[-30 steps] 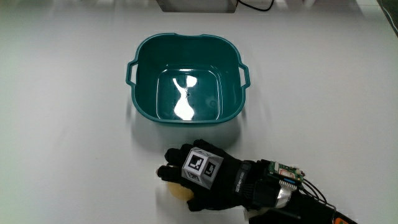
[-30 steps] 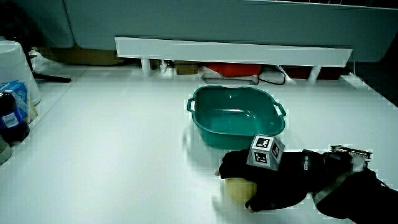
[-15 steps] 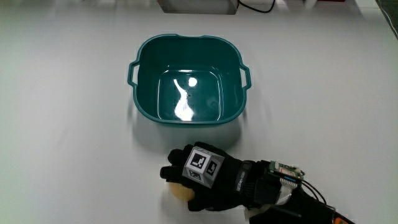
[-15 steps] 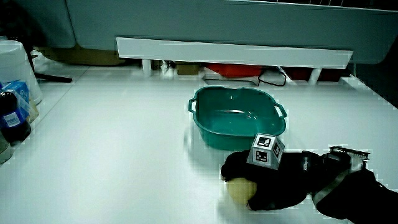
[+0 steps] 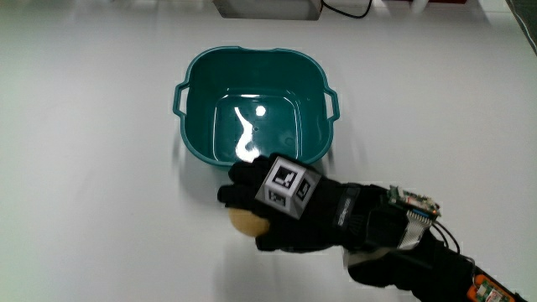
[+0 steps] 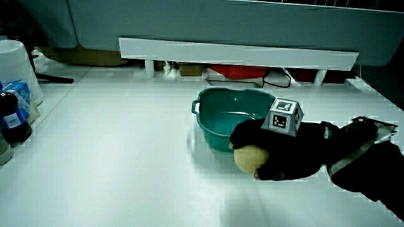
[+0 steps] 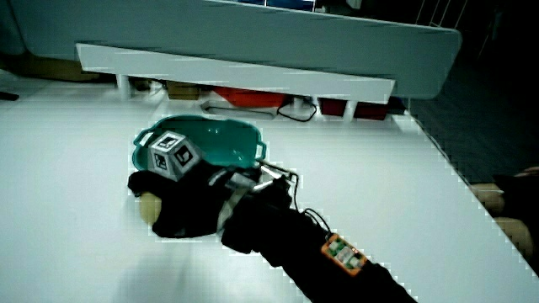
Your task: Pick pear from desk
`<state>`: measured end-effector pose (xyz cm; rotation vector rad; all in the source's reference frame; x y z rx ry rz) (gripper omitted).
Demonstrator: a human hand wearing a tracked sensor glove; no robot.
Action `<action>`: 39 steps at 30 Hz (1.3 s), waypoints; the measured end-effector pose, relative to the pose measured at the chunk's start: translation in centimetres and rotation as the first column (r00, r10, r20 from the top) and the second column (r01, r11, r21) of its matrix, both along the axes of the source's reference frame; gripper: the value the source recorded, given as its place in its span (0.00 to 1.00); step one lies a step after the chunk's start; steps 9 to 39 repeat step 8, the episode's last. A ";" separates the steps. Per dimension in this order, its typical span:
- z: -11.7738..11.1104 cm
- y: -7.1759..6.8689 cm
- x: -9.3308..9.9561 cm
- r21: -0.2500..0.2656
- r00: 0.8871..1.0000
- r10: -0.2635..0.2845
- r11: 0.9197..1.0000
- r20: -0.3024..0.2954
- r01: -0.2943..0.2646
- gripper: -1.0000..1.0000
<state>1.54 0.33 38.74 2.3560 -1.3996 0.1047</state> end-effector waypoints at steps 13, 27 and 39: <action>0.4 -3.7 0.7 0.013 0.997 0.077 0.997 -0.012 -0.077 1.00; 0.4 -3.7 0.7 0.013 0.997 0.077 0.997 -0.012 -0.077 1.00; 0.4 -3.7 0.7 0.013 0.997 0.077 0.997 -0.012 -0.077 1.00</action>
